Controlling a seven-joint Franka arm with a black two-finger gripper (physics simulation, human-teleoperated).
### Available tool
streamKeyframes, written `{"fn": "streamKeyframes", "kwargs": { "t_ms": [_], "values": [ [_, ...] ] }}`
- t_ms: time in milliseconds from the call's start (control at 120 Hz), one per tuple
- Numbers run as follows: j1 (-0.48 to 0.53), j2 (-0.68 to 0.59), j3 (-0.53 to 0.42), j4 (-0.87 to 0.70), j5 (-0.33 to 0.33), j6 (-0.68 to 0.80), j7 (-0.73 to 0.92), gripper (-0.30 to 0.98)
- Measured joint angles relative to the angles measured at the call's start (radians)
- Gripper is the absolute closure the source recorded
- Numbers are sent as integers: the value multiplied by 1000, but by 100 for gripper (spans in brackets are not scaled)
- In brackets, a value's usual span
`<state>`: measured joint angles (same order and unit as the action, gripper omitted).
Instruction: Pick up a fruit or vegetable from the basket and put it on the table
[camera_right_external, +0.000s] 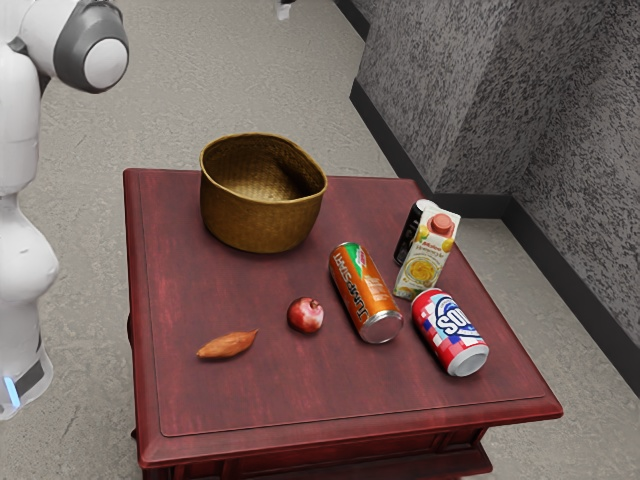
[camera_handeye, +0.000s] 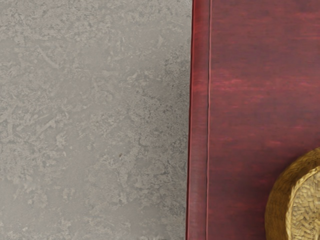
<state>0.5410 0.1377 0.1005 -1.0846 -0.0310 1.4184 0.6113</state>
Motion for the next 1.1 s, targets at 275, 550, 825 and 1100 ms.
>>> {"fn": "streamKeyframes", "kwargs": {
  "t_ms": [275, 550, 825, 1100],
  "values": [
    [-1, 58, 6, -35, -36, 4, 46, 0],
    [-97, 72, -77, -63, 21, -83, 294, 0],
    [-66, -38, -82, -514, 2, 46, 461, 0],
    [-75, -164, -101, -611, -36, 171, 557, 0]
  ]
}}
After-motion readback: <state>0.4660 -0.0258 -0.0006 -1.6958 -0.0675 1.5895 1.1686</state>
